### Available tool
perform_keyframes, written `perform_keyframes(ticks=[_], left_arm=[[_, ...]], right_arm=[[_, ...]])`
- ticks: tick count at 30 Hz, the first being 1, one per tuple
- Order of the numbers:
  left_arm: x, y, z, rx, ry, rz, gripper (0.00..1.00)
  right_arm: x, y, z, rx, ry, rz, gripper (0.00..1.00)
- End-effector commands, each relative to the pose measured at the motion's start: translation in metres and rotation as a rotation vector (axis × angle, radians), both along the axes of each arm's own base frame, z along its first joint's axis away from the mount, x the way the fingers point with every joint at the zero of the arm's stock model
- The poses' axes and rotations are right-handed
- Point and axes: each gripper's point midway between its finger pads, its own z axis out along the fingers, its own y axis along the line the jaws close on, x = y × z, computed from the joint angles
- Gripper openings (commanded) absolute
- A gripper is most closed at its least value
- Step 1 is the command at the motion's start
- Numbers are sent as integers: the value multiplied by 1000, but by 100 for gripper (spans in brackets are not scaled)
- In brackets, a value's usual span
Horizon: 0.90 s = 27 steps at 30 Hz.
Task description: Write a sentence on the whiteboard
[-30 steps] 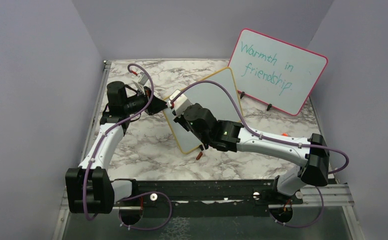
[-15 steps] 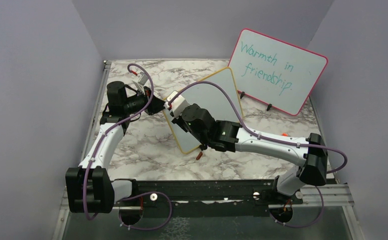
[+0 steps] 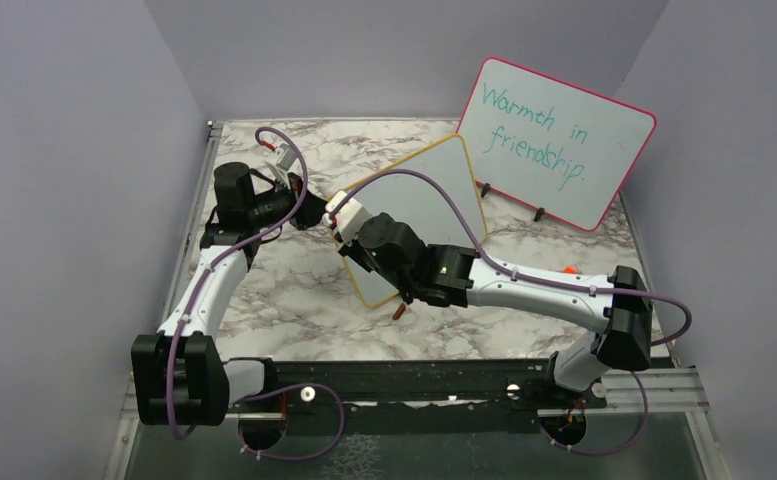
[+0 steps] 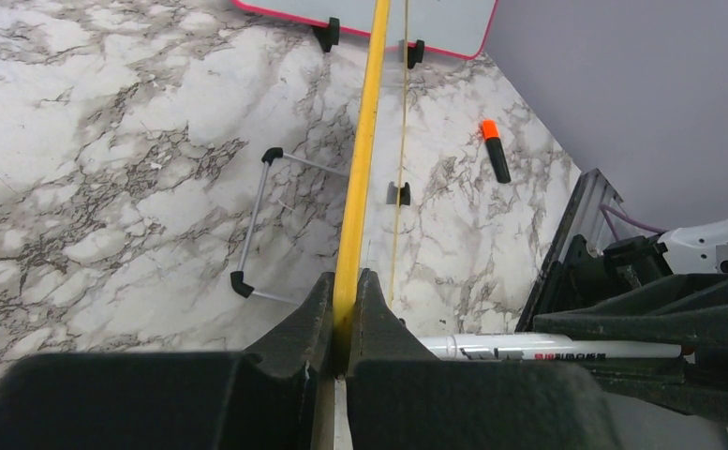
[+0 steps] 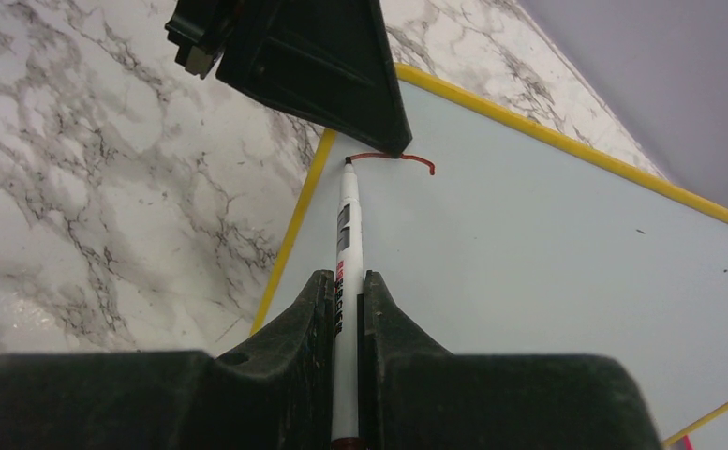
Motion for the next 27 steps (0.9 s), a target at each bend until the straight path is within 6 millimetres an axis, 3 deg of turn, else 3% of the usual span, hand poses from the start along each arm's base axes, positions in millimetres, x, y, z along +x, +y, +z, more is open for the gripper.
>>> perform_keyframes(ticks=[1, 27], left_arm=[[10, 7, -24, 78, 19, 55, 0], [11, 7, -26, 82, 26, 58, 0]], right_arm=[[-6, 6, -16, -53, 30, 31, 1], [-3, -25, -39, -153, 39, -63, 1]])
